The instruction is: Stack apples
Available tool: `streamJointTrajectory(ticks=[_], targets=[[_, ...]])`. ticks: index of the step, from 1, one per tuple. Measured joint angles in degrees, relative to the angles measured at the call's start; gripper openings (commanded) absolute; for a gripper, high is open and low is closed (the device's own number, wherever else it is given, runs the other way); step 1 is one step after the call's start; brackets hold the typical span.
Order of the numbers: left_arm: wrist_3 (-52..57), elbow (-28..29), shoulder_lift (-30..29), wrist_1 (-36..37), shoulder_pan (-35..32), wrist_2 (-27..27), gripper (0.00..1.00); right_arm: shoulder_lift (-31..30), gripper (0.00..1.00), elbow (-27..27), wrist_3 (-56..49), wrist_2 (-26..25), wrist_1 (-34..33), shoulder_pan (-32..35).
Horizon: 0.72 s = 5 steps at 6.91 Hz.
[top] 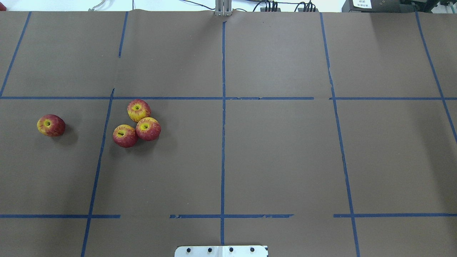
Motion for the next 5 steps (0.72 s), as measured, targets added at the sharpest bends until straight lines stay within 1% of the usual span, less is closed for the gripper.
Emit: streamJointTrajectory(ticks=[2,5], targets=[[0.0,-0.7,0.3,-0.3,0.0,0.0,1.0,0.0,1.0,0.0,0.0,0.0,0.0,0.0],[-0.2,-0.2,0.4,-0.5,0.3,0.2,1.0,0.0,1.0,-0.1,0.0,0.0,0.0,0.0]])
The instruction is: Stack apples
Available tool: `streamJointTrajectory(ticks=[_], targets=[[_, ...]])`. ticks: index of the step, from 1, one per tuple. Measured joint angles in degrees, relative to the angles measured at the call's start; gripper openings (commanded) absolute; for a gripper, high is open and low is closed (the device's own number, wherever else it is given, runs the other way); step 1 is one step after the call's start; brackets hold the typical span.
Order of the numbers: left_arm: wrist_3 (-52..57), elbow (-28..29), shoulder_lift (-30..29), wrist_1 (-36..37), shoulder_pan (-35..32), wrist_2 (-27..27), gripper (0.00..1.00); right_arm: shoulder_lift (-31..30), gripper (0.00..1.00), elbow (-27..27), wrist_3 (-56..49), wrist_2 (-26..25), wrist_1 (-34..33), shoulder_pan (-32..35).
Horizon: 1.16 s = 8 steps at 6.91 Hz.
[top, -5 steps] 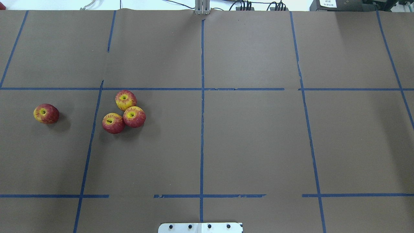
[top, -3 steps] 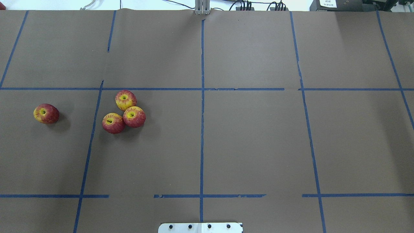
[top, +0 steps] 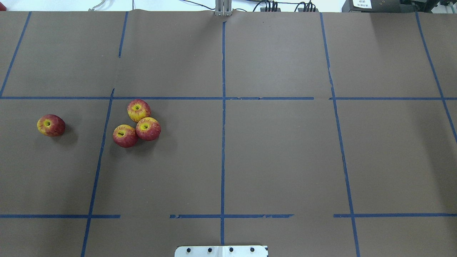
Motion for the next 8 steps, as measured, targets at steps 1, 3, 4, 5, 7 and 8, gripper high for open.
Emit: streamJointTrajectory(ticks=[1,3,4,5,7,8], targets=[[0.1,0.4,0.1,-1.3,0.4,0.2,1.0,0.0,1.0,0.0,0.0,0.0,0.0,0.0],[0.1,1.9,0.9,-5.9,0.8,0.0,1.0,0.0,1.0,0.0,0.0,-0.1,0.0,0.0],[-0.1,2.2,1.1,-7.1,1.6,-1.7,1.0,0.0,1.0,0.0,0.0,-0.1,0.0,0.0],[-1.9,2.3,0.8,-8.2,3.8,-4.2,1.0,0.0,1.0,0.0,0.0,-0.1,0.0,0.0],[-19.8,1.3,-0.7,-16.7,12.4,-5.8,1.0,0.0,1.0,0.0,0.0,-0.1,0.0,0.0],[-31.2,0.9,-1.2,-22.8,17.8,-5.7,1.0,0.0,1.0,0.0,0.0,-0.1,0.0,0.0]])
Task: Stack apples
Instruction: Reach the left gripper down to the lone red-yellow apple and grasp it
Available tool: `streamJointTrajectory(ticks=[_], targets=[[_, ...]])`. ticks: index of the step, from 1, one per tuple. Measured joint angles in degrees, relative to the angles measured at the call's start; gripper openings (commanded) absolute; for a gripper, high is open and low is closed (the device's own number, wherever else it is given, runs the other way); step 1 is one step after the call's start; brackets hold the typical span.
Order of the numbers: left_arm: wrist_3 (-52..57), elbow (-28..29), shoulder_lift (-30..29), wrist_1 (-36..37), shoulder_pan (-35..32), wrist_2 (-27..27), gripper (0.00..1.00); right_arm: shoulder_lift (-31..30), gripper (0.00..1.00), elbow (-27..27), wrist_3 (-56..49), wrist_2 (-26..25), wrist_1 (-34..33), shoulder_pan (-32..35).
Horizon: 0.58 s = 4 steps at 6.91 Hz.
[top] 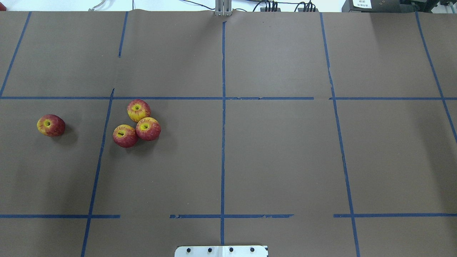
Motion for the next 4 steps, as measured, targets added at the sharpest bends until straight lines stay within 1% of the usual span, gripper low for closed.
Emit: streamJointTrajectory(ticks=[1,2,3,4], targets=[[-9.6,-0.4,-0.4,-4.4,5.7,2.0,1.0,0.0,1.0,0.0,0.0,0.0,0.0,0.0],[-17.4,-0.6,-1.2,-6.5,10.9,6.7,1.0,0.0,1.0,0.0,0.0,0.0,0.0,0.0],[-23.0,-0.4,-2.1,-7.3,14.8,10.8,1.0,0.0,1.0,0.0,0.0,0.0,0.0,0.0],[-26.3,0.0,-3.0,-7.5,16.8,12.8,1.0,0.0,1.0,0.0,0.0,0.0,0.0,0.0]])
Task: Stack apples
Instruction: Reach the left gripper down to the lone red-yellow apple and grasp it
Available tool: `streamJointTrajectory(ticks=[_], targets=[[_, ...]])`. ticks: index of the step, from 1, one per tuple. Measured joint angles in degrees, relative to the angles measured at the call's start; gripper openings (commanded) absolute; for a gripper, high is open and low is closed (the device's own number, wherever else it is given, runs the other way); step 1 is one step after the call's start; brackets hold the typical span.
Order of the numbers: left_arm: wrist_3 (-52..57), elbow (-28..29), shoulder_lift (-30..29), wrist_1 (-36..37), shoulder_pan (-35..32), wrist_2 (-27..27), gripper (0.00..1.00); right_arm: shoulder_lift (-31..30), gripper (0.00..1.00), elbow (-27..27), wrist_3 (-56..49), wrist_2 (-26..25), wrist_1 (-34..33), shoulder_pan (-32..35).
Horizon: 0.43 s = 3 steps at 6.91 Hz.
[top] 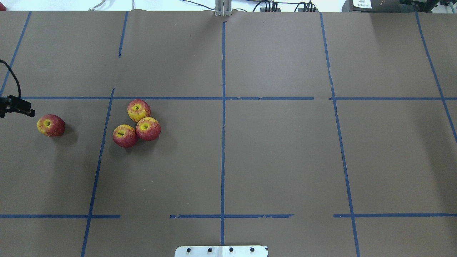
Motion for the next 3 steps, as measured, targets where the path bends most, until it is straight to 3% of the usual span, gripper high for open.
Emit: streamJointTrajectory(ticks=[3], targets=[[-4.7,2.8,-3.1,-0.2,4.0,1.3,1.0,0.0,1.0,0.0,0.0,0.0,0.0,0.0]])
